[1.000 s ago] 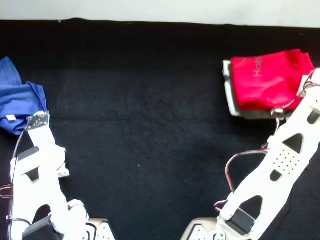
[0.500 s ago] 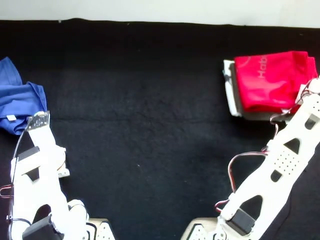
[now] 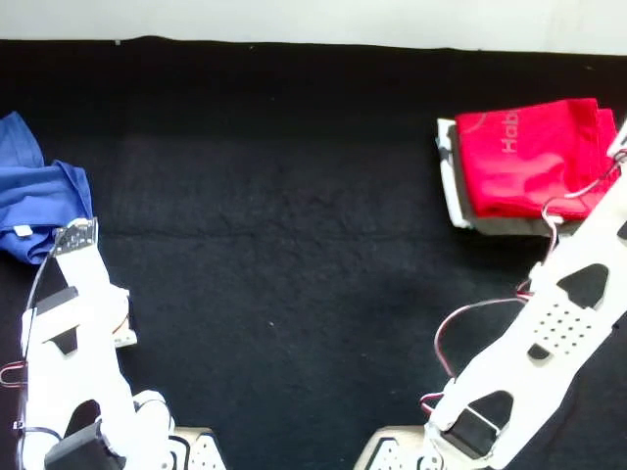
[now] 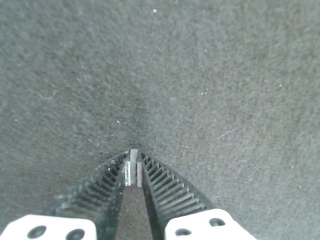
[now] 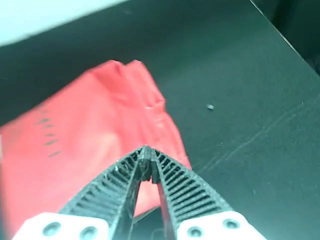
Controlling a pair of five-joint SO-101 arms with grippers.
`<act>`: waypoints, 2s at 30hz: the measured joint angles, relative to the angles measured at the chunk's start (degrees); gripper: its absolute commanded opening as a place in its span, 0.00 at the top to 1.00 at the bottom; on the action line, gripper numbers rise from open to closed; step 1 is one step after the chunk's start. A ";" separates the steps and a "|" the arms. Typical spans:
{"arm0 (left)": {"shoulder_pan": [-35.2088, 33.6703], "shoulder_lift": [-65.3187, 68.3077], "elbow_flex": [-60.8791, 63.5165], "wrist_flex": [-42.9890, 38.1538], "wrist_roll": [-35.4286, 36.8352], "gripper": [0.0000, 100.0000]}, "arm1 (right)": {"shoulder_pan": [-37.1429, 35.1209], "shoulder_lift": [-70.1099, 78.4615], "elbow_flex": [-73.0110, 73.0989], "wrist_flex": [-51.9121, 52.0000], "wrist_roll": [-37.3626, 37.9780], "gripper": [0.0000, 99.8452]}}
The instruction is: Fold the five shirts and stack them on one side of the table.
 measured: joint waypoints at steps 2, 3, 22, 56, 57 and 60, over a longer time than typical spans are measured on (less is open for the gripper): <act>0.00 0.00 0.00 0.00 0.00 0.99 | -2.02 -4.40 -0.18 1.23 -0.44 0.99; 0.00 0.00 0.00 0.00 0.00 0.99 | -2.55 -6.15 -0.18 1.41 -0.53 0.99; 0.00 0.00 0.00 0.00 0.00 0.99 | -17.05 -51.78 76.04 -2.46 -0.88 0.99; -3.78 74.90 -102.95 26.55 32.88 0.84 | -33.93 -99.96 162.99 -29.98 12.48 0.99; -3.78 75.96 -104.79 27.60 32.88 0.88 | -33.93 -99.96 162.99 -29.89 12.48 0.99; -3.69 77.36 -109.45 31.91 32.88 1.00 | -33.93 -99.96 163.16 -29.89 12.48 0.99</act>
